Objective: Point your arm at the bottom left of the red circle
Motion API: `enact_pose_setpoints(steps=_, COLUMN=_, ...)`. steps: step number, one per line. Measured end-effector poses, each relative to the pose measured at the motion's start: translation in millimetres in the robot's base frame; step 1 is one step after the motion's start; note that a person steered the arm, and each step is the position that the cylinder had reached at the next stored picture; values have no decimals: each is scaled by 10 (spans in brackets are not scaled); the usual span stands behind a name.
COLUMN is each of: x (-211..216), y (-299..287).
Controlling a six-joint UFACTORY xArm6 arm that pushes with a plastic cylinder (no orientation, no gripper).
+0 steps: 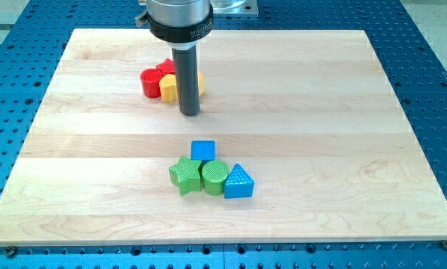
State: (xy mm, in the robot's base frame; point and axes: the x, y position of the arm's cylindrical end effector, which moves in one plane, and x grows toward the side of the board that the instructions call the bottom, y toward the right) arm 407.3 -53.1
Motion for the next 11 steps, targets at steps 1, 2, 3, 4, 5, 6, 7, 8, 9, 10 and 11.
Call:
enact_pose_setpoints(steps=1, x=0, y=0)
enact_pose_setpoints(steps=2, x=12, y=4)
enact_pose_setpoints(steps=3, x=12, y=4)
enact_pose_setpoints(steps=4, x=71, y=4)
enact_pose_setpoints(steps=5, x=101, y=9)
enact_pose_setpoints(steps=6, x=116, y=10)
enact_pose_setpoints(steps=7, x=100, y=54)
enact_pose_setpoints(steps=8, x=115, y=-40)
enact_pose_setpoints(steps=9, x=-17, y=-1044)
enact_pose_setpoints(steps=10, x=-326, y=-1038)
enact_pose_setpoints(steps=11, x=-603, y=-641)
